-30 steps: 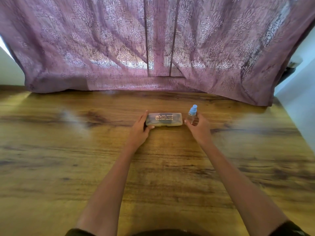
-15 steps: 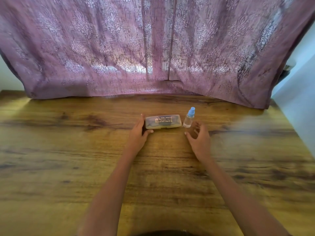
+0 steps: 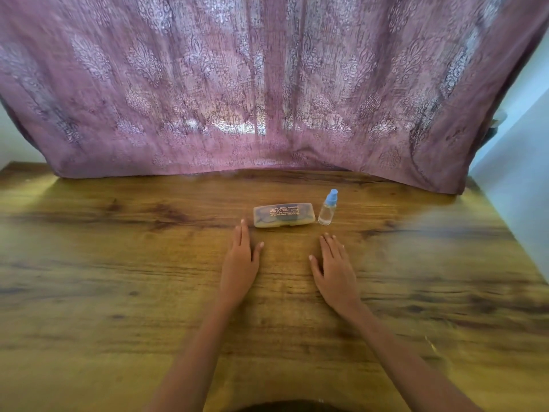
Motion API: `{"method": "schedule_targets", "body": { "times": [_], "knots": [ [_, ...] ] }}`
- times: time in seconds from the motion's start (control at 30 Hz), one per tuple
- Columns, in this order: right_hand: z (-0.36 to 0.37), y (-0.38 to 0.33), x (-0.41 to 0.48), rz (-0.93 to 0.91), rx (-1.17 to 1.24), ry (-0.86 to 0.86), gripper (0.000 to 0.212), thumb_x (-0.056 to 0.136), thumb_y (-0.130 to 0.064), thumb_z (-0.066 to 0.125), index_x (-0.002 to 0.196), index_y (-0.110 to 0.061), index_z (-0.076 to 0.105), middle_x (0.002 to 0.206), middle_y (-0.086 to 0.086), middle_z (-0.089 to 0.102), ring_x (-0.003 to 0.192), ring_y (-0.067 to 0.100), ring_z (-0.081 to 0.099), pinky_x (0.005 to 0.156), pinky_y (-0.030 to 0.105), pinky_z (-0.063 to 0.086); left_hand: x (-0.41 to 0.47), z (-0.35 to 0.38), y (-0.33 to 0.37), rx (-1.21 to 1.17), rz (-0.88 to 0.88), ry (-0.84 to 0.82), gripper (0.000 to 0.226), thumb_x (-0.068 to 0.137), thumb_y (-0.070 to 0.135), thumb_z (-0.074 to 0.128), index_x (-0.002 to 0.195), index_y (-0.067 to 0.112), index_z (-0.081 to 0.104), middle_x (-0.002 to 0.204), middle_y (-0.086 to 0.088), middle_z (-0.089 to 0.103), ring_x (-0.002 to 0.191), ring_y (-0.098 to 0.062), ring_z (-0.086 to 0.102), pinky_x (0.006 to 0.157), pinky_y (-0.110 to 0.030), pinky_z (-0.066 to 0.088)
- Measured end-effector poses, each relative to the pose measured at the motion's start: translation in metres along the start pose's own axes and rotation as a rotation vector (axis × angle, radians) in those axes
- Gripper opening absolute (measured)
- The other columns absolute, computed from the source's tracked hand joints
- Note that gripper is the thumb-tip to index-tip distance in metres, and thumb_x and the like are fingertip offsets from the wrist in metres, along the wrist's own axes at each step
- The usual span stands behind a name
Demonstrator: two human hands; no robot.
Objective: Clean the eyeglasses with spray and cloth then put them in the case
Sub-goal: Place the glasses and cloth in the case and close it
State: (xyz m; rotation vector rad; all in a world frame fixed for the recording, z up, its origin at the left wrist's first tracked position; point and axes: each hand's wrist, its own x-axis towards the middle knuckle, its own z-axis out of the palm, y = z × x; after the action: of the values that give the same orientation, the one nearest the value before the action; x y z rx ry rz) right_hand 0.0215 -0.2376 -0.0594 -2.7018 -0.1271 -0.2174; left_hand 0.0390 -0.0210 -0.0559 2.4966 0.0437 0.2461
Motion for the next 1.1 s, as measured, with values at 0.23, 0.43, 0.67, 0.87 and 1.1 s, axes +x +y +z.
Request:
{"method": "schedule_targets", "body": {
  "times": [0.23, 0.43, 0.67, 0.87, 1.1],
  "knots": [
    [0.005, -0.012, 0.013, -0.052, -0.033, -0.058, 0.067, 0.103, -0.041, 0.035, 0.155, -0.005, 0.01, 0.162, 0.011, 0.017, 0.15, 0.021, 0.012, 0.122, 0.035, 0.008, -0.014, 0.013, 0.002, 0.232, 0.133, -0.086, 0.07, 0.1, 0.05, 0.028, 0.153, 0.012, 0.003, 0.161, -0.007, 0.014, 0.147, -0.014, 0.011, 0.115, -0.028, 0.004],
    [0.008, -0.023, 0.022, -0.031, -0.033, -0.057, 0.072, 0.101, -0.042, 0.039, 0.155, -0.006, 0.008, 0.162, 0.012, 0.014, 0.15, 0.022, 0.013, 0.121, 0.035, 0.007, -0.012, 0.014, 0.0, 0.272, 0.119, -0.104, 0.07, 0.1, 0.052, 0.024, 0.153, 0.012, 0.005, 0.161, -0.006, 0.015, 0.147, -0.012, 0.009, 0.115, -0.028, 0.002],
    [0.011, -0.026, 0.014, -0.026, -0.048, -0.073, 0.071, 0.102, -0.044, 0.032, 0.155, -0.006, 0.005, 0.163, 0.011, 0.009, 0.151, 0.021, 0.007, 0.122, 0.035, 0.005, -0.013, 0.013, 0.003, 0.325, 0.132, -0.127, 0.069, 0.101, 0.051, 0.021, 0.153, 0.009, 0.008, 0.161, -0.008, 0.015, 0.149, -0.017, 0.01, 0.117, -0.029, 0.001],
    [0.019, -0.03, 0.0, -0.031, -0.148, -0.084, 0.066, 0.102, -0.047, 0.013, 0.155, -0.008, 0.003, 0.164, 0.009, 0.002, 0.151, 0.019, 0.0, 0.123, 0.039, 0.003, -0.029, 0.027, 0.027, 0.346, 0.13, -0.159, 0.069, 0.096, 0.055, -0.004, 0.152, 0.015, 0.001, 0.162, -0.004, 0.006, 0.149, -0.016, 0.001, 0.119, -0.036, -0.003],
    [0.02, -0.032, -0.002, -0.029, -0.195, -0.121, 0.065, 0.102, -0.045, 0.008, 0.155, -0.007, 0.01, 0.164, 0.011, 0.008, 0.151, 0.021, 0.004, 0.123, 0.04, 0.004, -0.03, 0.029, 0.03, 0.384, 0.132, -0.185, 0.064, 0.099, 0.05, 0.004, 0.154, 0.018, 0.006, 0.162, -0.001, 0.009, 0.15, -0.015, 0.003, 0.121, -0.038, 0.001]
  ]
}}
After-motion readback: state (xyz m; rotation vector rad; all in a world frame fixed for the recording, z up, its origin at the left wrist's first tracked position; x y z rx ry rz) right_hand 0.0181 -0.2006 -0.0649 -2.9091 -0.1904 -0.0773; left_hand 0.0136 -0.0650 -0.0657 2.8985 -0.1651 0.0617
